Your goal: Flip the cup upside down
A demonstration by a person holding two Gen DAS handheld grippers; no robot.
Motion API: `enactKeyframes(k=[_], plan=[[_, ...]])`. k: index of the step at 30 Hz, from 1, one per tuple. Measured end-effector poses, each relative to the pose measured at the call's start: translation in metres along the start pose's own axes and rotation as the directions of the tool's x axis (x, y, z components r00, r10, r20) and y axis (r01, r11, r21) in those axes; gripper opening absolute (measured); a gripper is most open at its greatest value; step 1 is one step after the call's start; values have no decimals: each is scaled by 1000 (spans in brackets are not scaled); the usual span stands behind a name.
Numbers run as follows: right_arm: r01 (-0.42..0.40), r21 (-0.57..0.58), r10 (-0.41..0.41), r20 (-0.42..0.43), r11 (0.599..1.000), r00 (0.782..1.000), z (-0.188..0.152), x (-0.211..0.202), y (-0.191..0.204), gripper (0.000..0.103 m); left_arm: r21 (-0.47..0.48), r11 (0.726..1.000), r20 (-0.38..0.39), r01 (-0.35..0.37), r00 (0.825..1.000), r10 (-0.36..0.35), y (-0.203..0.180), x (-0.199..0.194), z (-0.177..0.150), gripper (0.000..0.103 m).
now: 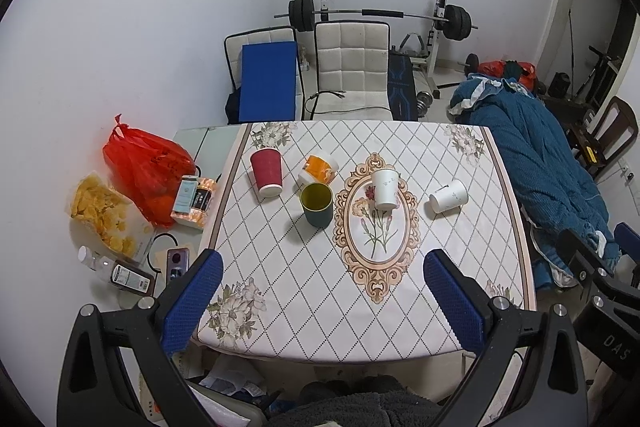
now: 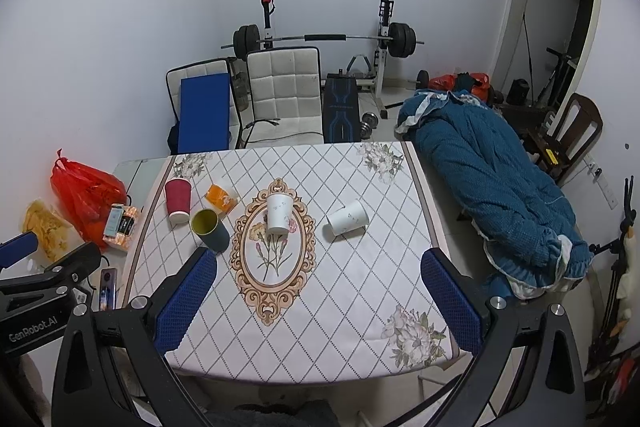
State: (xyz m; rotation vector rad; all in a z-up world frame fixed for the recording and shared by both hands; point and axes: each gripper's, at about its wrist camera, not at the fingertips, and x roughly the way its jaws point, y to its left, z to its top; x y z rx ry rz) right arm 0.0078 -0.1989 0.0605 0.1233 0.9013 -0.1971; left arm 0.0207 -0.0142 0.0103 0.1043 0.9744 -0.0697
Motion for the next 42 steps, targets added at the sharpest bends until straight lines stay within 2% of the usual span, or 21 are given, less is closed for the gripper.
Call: enactKeyframes(k=[5, 8, 16, 27, 34, 42], plan=[[24, 13, -24, -33, 1000, 999, -5, 15, 2, 103, 13, 1000, -40, 10, 999, -9, 4, 24, -5, 103], [46, 28, -43, -82, 999, 996, -13, 36, 1, 103, 26, 1000, -65, 5, 998, -3, 8, 44, -10, 103], [115, 56, -97, -254, 992, 962, -56, 109, -5, 103, 62, 998, -172, 2, 985, 9, 16, 107, -24, 103], [165, 47, -125, -462, 985, 878, -111, 209, -34, 103, 98, 995, -327, 6, 945, 26, -14, 190, -26, 103], [161, 35, -112, -574, 986, 811, -123, 274, -66, 103, 96, 995, -428, 18, 903, 25, -49, 244, -14, 103], [174, 52, -98, -654, 983, 750, -122, 344, -108, 103, 172, 985, -446, 22, 893, 58, -99, 298, 14, 103]])
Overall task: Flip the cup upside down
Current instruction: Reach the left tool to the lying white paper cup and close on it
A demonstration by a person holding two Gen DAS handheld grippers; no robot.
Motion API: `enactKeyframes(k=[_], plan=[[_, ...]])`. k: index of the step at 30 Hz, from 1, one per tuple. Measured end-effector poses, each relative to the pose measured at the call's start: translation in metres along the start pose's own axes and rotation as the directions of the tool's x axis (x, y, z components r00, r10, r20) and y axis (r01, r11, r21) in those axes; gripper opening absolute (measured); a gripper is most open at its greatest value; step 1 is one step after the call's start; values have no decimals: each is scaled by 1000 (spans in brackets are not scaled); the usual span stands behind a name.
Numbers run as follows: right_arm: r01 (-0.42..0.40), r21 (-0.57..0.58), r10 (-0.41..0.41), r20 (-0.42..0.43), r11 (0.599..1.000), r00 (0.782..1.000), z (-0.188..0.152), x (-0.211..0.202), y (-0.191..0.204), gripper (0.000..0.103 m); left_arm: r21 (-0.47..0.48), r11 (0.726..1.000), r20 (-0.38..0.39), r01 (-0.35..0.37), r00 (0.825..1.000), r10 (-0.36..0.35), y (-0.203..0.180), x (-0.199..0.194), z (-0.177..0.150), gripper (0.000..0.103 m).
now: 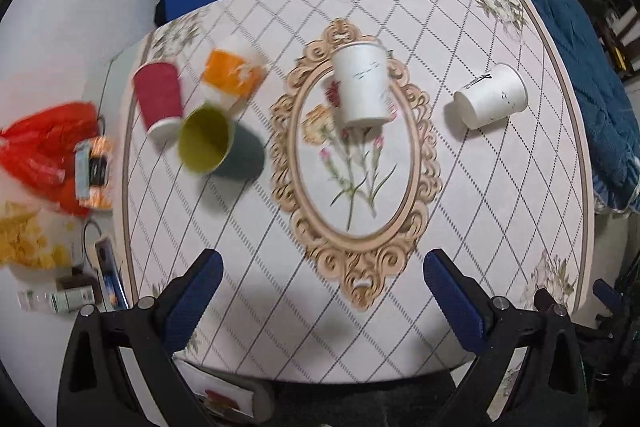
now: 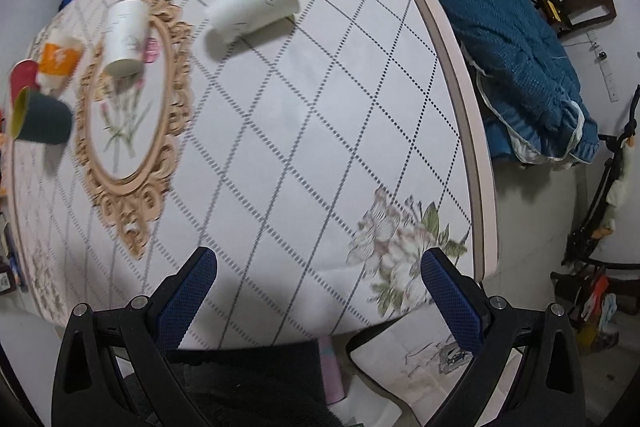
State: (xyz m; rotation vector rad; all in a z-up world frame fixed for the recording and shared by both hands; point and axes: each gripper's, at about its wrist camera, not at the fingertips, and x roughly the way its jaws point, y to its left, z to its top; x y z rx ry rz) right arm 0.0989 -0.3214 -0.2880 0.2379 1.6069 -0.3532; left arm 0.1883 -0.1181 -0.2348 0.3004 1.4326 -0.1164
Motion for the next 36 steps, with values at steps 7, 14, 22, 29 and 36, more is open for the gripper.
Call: enactKeyframes(k=[7, 14, 22, 29, 36], plan=[[19, -6, -19, -50, 1000, 999, 37, 34, -17, 103, 106, 994, 0, -41, 999, 41, -46, 28, 45, 103], [23, -16, -24, -65, 1000, 998, 69, 50, -32, 103, 287, 956, -10, -58, 998, 64, -100, 53, 83, 103], [33, -14, -34, -73, 999, 997, 95, 59, -53, 103, 528, 843, 42, -103, 995, 96, -159, 70, 116, 103], [44, 2, -44, -83, 999, 996, 108, 64, -62, 103, 657, 748, 34, -90, 995, 90, -200, 88, 134, 103], [41, 29, -38, -99, 999, 994, 115, 72, -70, 103, 760, 646, 13, -68, 996, 88, -237, 104, 136, 103]])
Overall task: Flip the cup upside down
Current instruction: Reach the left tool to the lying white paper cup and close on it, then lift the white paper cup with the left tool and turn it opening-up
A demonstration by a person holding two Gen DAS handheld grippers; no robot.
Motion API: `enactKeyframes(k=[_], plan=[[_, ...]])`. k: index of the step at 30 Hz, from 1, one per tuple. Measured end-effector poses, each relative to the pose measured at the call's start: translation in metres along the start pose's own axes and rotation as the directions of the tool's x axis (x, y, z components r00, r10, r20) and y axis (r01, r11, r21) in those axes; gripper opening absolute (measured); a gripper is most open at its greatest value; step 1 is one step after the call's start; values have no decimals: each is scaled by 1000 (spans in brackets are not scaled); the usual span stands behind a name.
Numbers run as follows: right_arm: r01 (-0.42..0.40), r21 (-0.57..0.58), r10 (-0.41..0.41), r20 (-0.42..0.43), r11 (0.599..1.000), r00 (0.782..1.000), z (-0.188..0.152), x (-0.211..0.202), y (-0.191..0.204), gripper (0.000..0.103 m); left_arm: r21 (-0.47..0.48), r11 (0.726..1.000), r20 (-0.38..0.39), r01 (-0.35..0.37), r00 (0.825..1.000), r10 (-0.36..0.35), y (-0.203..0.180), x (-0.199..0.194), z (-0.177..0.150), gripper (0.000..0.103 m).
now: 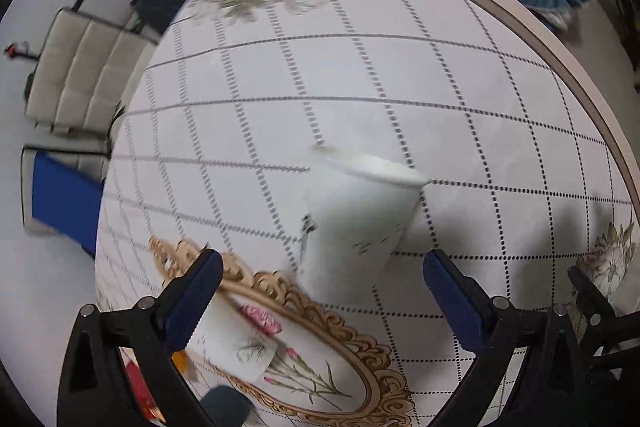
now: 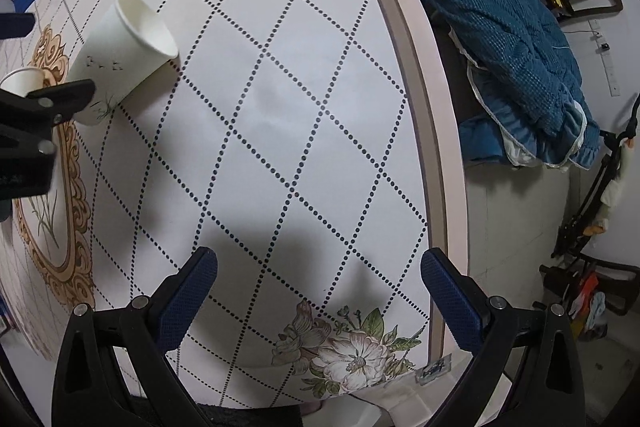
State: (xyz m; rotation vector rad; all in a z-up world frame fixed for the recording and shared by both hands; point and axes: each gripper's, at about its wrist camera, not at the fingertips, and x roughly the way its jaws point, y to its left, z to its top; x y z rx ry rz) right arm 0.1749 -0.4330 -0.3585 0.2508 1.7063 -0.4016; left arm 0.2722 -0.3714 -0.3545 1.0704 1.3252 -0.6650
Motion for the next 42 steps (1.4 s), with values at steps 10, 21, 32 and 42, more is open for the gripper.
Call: enactKeyframes(k=[10, 21, 32, 42], plan=[[9, 12, -9, -18, 1000, 1000, 2, 6, -4, 103, 44, 998, -54, 34, 998, -32, -18, 27, 19, 90], [12, 22, -12, -28, 1000, 1000, 0, 9, -1, 103, 95, 996, -2, 6, 1000, -6, -36, 33, 25, 65], [10, 27, -10, -17, 1000, 1000, -4, 2, 6, 103, -67, 996, -13, 63, 998, -64, -18, 23, 7, 63], [5, 12, -5, 15, 1000, 1000, -14, -14, 15, 103, -266, 955, -1, 134, 990, -139, 13, -2, -48, 63]])
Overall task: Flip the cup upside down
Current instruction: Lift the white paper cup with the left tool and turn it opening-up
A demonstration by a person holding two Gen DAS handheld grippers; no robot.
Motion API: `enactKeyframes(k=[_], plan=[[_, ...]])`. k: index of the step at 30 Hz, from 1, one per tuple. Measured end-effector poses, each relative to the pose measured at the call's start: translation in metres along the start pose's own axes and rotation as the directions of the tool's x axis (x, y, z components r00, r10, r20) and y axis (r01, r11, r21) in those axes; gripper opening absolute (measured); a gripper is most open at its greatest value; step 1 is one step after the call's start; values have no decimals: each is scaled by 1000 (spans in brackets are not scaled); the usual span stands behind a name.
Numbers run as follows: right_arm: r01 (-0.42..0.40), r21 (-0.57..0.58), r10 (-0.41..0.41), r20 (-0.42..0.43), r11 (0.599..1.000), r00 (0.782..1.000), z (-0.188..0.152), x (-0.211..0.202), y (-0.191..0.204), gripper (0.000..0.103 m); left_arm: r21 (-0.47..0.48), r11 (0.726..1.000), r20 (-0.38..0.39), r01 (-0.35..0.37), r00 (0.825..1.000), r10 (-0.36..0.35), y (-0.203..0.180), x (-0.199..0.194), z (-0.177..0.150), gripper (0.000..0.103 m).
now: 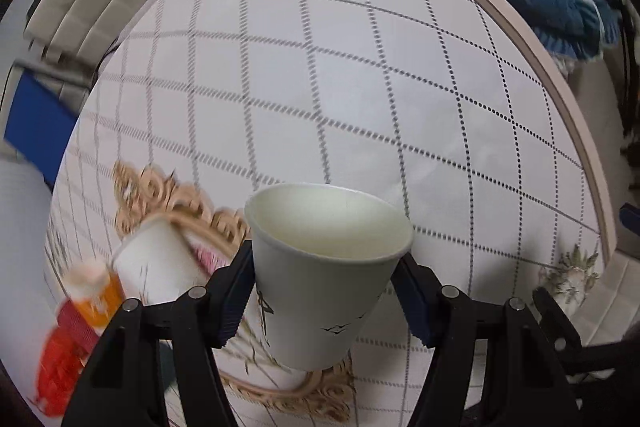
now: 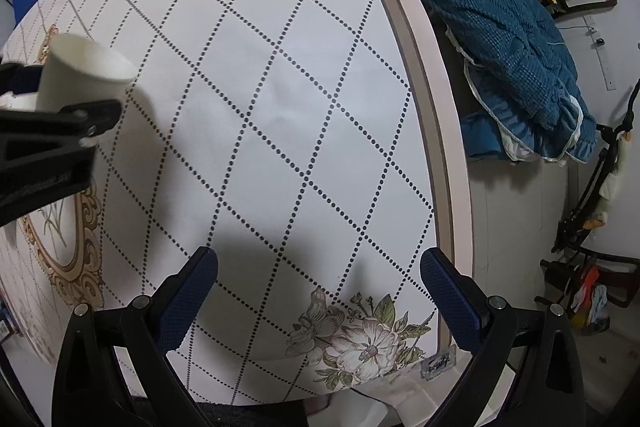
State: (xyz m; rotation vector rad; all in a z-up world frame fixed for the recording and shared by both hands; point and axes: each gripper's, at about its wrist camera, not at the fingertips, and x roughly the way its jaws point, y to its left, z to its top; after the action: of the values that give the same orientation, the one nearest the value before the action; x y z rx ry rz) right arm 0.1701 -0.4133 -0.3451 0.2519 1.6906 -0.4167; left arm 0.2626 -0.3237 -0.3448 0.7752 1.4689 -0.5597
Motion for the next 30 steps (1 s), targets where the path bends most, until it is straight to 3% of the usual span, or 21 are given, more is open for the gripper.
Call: enactKeyframes(k=[8, 14, 20, 30], plan=[[-12, -22, 13, 39, 1000, 999, -20, -22, 14, 103, -179, 983, 8, 44, 999, -43, 33, -28, -60, 63], [-58, -50, 60, 59, 997, 996, -41, -36, 36, 103, -305, 951, -1, 62, 998, -65, 55, -37, -122, 63], [-87, -118, 94, 59, 989, 994, -63, -44, 73, 103, -421, 904, -22, 77, 995, -95, 72, -36, -184, 63], [-131, -228, 141, 28, 965, 990, -103, -45, 138, 103, -615, 778, -56, 130, 977, -207, 111, -8, -269, 63]])
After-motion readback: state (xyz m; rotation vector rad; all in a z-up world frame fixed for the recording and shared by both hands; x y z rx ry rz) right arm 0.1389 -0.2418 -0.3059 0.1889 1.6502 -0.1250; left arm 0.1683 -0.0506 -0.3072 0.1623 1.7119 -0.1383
